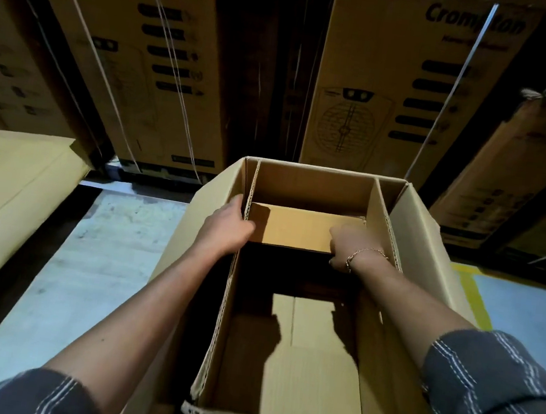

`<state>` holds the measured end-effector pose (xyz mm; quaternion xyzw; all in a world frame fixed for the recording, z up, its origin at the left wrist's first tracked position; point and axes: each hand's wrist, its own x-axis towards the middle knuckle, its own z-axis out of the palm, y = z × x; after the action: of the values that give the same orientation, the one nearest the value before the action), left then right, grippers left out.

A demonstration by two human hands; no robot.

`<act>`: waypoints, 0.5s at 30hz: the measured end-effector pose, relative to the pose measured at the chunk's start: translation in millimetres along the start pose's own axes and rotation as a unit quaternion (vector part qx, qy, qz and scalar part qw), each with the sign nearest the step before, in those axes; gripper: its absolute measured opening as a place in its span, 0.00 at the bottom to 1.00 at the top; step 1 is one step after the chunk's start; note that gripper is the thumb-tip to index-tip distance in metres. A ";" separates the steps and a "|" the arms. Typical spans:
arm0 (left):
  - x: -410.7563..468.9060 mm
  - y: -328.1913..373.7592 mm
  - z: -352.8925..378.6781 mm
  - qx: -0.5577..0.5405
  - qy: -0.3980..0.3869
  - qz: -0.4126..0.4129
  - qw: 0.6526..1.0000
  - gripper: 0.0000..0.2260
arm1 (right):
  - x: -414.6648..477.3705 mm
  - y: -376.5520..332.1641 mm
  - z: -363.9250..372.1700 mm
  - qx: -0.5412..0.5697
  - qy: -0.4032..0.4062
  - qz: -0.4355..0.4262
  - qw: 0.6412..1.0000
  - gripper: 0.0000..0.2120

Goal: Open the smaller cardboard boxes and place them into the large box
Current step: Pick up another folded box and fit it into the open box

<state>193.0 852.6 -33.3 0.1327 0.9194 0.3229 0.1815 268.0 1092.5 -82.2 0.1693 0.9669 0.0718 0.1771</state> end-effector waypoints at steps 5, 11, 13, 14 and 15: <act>21.4 -5.2 13.5 0.016 -0.041 -0.004 0.999 0.32 | 31.2 7.2 -1.8 -0.081 0.004 -0.034 0.996 0.28; 34.9 -23.2 15.4 0.004 -0.007 0.002 1.000 0.29 | 58.9 43.5 -53.3 -0.071 0.093 0.015 0.993 0.23; 36.3 -25.6 13.3 -0.010 -0.010 0.003 1.000 0.29 | 67.1 54.7 -65.5 -0.049 0.126 0.034 0.990 0.23; 36.0 -26.3 12.7 -0.013 -0.012 0.004 1.000 0.29 | 71.0 59.6 -70.4 -0.039 0.142 0.042 0.988 0.24; 36.6 -27.3 12.9 -0.015 -0.012 0.005 1.000 0.29 | 75.7 64.8 -73.3 -0.029 0.159 0.050 0.986 0.24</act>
<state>162.0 852.3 -69.3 0.1384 0.9116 0.3357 0.1927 194.0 1173.9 -25.5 0.1988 0.9705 0.1344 0.0223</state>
